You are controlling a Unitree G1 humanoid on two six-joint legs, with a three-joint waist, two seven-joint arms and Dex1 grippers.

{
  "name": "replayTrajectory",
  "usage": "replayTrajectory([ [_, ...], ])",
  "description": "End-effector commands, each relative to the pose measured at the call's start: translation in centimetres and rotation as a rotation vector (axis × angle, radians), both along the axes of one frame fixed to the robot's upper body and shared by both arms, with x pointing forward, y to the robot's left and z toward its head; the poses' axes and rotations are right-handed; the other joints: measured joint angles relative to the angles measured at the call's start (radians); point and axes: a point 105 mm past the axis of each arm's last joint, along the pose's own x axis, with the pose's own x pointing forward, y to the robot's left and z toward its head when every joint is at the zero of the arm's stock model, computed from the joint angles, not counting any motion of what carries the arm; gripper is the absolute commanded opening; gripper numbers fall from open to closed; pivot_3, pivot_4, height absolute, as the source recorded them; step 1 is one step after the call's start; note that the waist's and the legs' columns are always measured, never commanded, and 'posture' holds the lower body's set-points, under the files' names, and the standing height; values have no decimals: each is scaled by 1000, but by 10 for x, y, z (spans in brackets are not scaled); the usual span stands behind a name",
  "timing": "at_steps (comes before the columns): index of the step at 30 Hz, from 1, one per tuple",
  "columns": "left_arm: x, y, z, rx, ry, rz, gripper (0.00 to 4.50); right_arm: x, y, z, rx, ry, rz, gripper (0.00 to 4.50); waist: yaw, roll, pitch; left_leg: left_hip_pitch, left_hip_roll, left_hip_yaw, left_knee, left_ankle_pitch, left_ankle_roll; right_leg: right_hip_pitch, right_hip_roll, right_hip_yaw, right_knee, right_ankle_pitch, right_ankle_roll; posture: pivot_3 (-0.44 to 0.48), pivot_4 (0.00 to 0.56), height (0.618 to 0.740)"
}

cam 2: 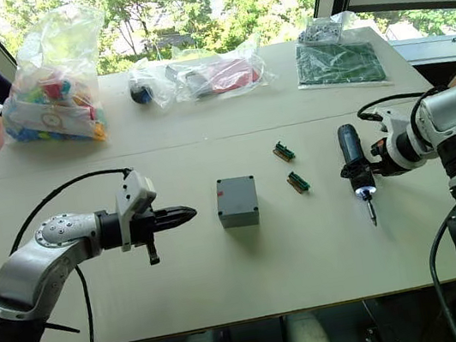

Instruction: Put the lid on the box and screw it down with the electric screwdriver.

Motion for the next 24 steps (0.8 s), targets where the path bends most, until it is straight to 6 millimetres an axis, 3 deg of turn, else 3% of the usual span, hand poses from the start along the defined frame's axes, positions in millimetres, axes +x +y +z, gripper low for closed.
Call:
replayTrajectory([
  [1,1,2,6,-13,-28,-6,0,13,-1,37,-73,-174,84,4429,0,0,0,0,0,0,0,0,0,0,0,0,1,0,0,0,150,740],
  [7,14,1,6,9,-47,14,0,31,39,89,-131,-470,312,4429,-3,0,0,3,1,0,-3,0,0,-2,2,0,6,0,1,0,150,740],
  [10,20,2,6,-6,-31,38,0,14,77,97,-69,-565,565,4429,-1,0,0,4,1,-1,-3,0,0,-1,2,0,7,0,1,0,150,740],
  [14,24,1,-4,18,-31,37,0,-31,120,66,-55,-530,940,4429,5,-1,0,5,1,-1,-3,0,0,1,2,0,6,-1,2,0,150,740],
  [17,27,-7,-13,54,-39,17,0,-54,142,38,-39,-482,1087,4429,6,-1,0,5,1,-1,-3,0,0,1,0,0,5,-1,2,0,150,740],
  [21,32,-21,-27,94,-48,-25,0,-64,154,8,-26,-433,1137,4429,8,-2,0,6,0,0,0,1,-1,2,0,0,6,-1,2,0,150,740],
  [24,31,-28,-27,81,-46,-57,0,-66,158,-2,-35,-420,1150,4429,5,-3,1,8,1,0,0,1,-2,4,0,0,6,-2,-1,0,150,740],
])
